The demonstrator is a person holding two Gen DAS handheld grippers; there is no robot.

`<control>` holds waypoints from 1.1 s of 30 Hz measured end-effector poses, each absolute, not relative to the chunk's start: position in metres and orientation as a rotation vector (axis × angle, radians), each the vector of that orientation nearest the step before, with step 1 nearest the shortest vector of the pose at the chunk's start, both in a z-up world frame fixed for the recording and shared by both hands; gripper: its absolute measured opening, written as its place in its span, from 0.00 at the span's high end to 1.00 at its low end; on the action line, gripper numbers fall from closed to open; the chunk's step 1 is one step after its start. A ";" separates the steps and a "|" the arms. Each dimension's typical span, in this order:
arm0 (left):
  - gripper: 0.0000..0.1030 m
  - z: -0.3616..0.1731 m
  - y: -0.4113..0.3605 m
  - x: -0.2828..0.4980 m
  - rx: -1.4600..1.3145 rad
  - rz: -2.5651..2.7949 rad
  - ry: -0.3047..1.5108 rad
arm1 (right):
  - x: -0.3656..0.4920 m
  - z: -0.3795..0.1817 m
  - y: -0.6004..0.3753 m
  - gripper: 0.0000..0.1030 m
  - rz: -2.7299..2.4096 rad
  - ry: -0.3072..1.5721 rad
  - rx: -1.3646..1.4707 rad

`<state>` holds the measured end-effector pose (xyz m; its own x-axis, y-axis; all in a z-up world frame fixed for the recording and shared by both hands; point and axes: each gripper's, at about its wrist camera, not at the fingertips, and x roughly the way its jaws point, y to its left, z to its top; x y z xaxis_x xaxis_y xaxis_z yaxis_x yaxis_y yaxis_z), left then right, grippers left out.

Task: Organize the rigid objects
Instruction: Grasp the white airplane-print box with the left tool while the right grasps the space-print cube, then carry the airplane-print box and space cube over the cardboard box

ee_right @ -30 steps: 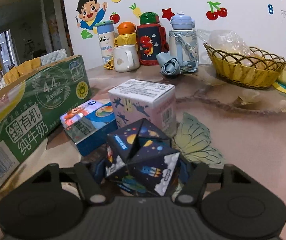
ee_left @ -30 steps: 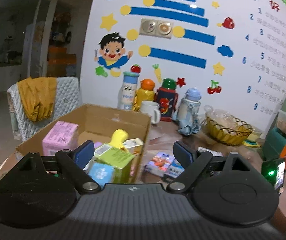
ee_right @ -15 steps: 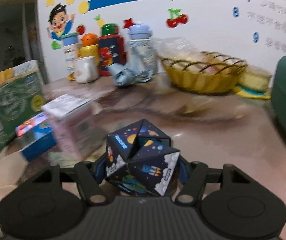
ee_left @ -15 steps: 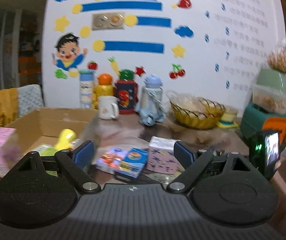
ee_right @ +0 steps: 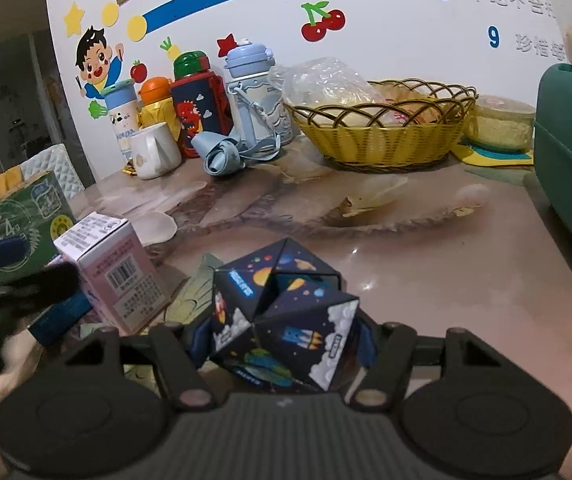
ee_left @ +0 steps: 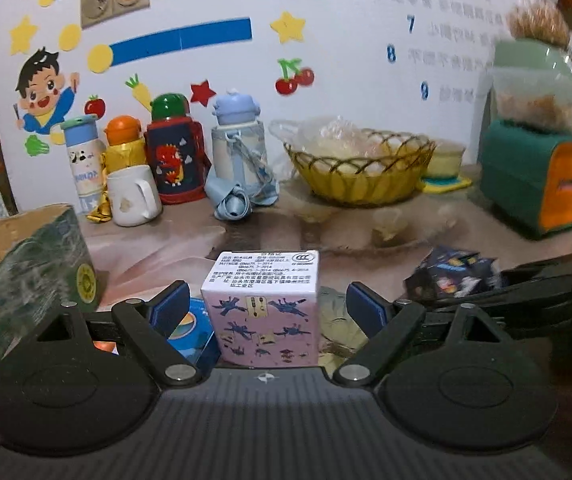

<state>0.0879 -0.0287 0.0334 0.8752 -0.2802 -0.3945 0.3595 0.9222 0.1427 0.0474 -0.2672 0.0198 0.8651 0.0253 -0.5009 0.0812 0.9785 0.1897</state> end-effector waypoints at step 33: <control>0.13 0.045 -0.029 0.097 0.159 -0.236 0.445 | 0.049 0.021 -0.262 0.36 0.021 0.511 0.168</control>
<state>0.0970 -0.0295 0.0453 0.8762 -0.1909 -0.4426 0.2598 0.9604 0.1002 0.0490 -0.2621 0.0211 0.8725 0.0622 -0.4846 0.0215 0.9860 0.1653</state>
